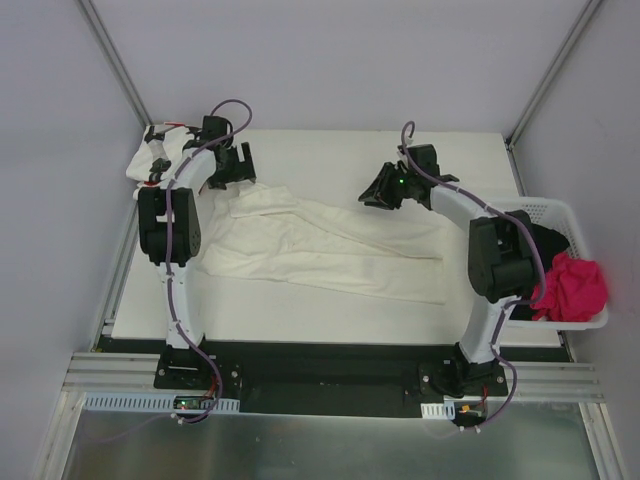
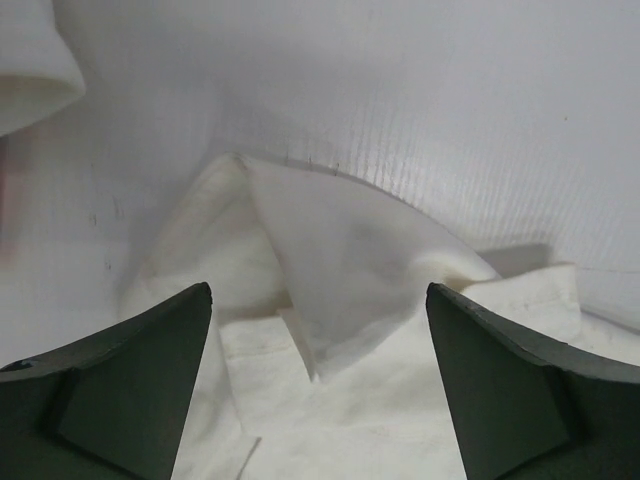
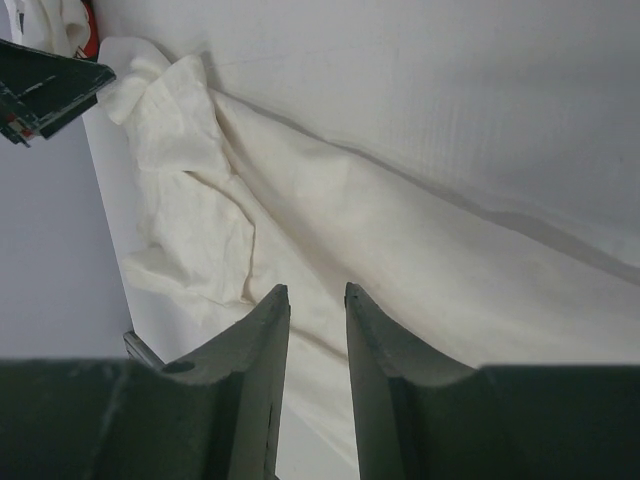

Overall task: Fold and stack the t-shirts
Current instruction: Fold the other side of the tshirt into a rectangle

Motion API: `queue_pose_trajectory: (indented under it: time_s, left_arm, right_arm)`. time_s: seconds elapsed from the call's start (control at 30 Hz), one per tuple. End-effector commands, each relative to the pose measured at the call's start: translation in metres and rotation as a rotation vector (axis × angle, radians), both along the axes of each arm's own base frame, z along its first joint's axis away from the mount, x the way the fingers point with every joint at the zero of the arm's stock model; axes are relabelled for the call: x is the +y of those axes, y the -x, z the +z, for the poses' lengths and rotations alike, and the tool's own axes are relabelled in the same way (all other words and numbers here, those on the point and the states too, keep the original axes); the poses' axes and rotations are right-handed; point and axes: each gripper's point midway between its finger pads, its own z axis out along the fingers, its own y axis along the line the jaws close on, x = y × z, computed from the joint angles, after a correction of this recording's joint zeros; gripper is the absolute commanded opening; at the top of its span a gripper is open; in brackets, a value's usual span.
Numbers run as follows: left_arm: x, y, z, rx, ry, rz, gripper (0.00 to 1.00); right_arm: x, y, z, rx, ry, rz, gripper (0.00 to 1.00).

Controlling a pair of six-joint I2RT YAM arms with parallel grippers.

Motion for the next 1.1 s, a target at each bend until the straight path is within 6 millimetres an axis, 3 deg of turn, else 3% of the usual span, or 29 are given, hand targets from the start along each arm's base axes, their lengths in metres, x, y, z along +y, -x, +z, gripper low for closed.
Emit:
queue_pose_trajectory:
  time_s: [0.0,0.13,0.17,0.23,0.27,0.3,0.4,0.47,0.57,0.67,0.7,0.73,0.77,0.8,0.87,0.9,1.07]
  left_arm:
    - [0.003,0.007,0.077,-0.136,-0.008,-0.004,0.88]
    - [0.0,0.019,0.097,-0.167,-0.006,-0.013,0.89]
    - [-0.002,0.021,0.1,-0.171,-0.006,-0.018,0.89]
    - [-0.006,0.028,0.107,-0.181,-0.004,-0.032,0.89]
    - [-0.007,0.029,0.109,-0.185,-0.006,-0.037,0.89]
    - [-0.01,0.032,0.11,-0.186,0.0,-0.045,0.89]
    - [-0.022,0.032,0.114,-0.201,0.03,-0.079,0.89]
    - [-0.036,0.031,0.114,-0.204,0.064,-0.127,0.89]
    - [-0.055,0.024,0.106,-0.205,0.081,-0.229,0.9]
    - [-0.075,0.016,0.094,-0.201,0.145,-0.36,0.9]
    - [-0.089,0.014,0.089,-0.204,0.203,-0.45,0.9]
    - [-0.095,0.013,0.086,-0.201,0.224,-0.486,0.9]
    - [-0.1,0.009,0.093,-0.212,0.245,-0.522,0.89]
    - [-0.107,0.01,0.078,-0.195,0.274,-0.589,0.88]
    - [-0.111,0.008,0.079,-0.189,0.28,-0.638,0.87]
    - [-0.112,0.008,0.068,-0.182,0.271,-0.682,0.86]
    - [-0.113,0.011,0.052,-0.153,0.255,-0.76,0.87]
  right_arm:
    - [0.043,-0.017,0.004,-0.035,-0.031,0.074,0.32]
    - [0.089,-0.024,-0.008,-0.004,-0.058,0.152,0.33]
    - [0.1,-0.034,-0.013,-0.004,-0.065,0.162,0.33]
    - [0.118,-0.035,-0.014,0.01,-0.092,0.189,0.33]
    - [0.127,-0.044,-0.003,-0.017,-0.107,0.196,0.33]
    - [0.133,-0.046,-0.016,0.008,-0.109,0.202,0.33]
    - [0.152,-0.05,-0.018,0.015,-0.135,0.221,0.33]
    - [0.155,-0.051,-0.018,0.022,-0.15,0.225,0.33]
    - [0.147,-0.046,-0.016,0.016,-0.139,0.219,0.33]
    - [0.127,-0.041,-0.008,-0.01,-0.123,0.202,0.33]
    - [0.117,-0.043,-0.006,-0.013,-0.123,0.186,0.33]
    - [0.109,-0.038,-0.013,0.008,-0.121,0.178,0.33]
    - [0.102,-0.036,0.004,-0.024,-0.131,0.171,0.33]
    - [0.09,-0.041,0.01,-0.044,-0.136,0.149,0.34]
    - [0.074,-0.033,0.021,-0.06,-0.132,0.131,0.33]
    - [0.064,-0.035,0.025,-0.079,-0.125,0.119,0.33]
    - [0.036,-0.028,0.05,-0.131,-0.131,0.077,0.34]
